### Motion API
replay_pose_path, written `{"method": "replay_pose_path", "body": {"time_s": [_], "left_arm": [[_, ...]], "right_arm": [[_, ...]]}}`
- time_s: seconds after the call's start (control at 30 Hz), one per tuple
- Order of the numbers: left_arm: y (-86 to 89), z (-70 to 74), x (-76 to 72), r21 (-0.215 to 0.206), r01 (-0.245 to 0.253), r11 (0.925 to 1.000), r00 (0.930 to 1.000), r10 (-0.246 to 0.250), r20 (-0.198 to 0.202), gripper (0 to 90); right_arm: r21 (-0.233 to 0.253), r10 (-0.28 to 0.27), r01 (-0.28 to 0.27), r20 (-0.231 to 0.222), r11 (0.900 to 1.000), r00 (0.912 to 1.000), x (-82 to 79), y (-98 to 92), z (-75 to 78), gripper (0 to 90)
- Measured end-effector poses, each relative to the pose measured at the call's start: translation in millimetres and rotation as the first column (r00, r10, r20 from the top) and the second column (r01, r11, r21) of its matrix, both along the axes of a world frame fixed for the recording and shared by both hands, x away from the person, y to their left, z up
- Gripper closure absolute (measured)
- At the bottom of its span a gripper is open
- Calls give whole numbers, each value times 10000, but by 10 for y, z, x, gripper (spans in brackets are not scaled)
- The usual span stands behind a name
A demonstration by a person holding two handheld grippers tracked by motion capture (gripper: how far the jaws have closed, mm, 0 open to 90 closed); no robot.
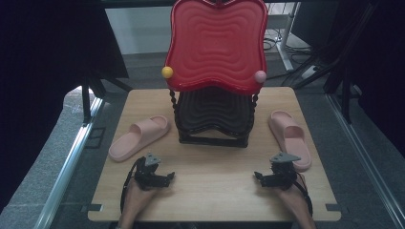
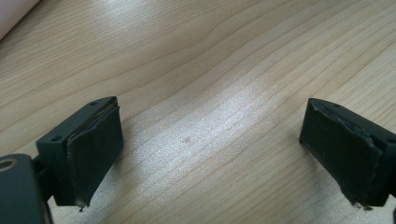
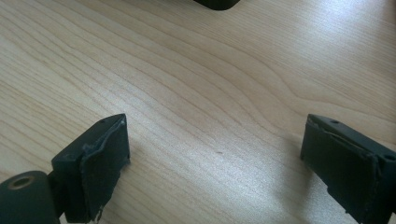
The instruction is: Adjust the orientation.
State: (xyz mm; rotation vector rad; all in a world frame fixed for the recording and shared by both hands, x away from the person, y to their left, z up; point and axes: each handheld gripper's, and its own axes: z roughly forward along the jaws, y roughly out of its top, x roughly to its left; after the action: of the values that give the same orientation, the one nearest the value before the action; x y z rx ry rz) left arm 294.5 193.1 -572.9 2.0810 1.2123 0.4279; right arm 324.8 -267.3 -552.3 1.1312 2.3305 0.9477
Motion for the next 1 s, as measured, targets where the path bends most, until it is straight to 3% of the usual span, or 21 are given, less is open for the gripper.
{"method": "replay_pose_path", "body": {"time_s": [0.73, 0.9, 1.0], "left_arm": [[2, 0, -4, -34, -204, 9998, 9998, 204, -4, 51], [29, 7, -13, -99, -378, 9992, 9991, 379, 164, 125], [81, 18, -26, -209, -317, 9993, 9988, 325, 362, 268]], "right_arm": [[-2, 1, -1, 0, 10000, 10000, 1, -1, 0, 80], [0, 3, -3, -2, 10000, 10000, 1, -1, 0, 80], [-4, 4, -4, 2, 10000, 10000, 1, -1, 0, 80]]}}
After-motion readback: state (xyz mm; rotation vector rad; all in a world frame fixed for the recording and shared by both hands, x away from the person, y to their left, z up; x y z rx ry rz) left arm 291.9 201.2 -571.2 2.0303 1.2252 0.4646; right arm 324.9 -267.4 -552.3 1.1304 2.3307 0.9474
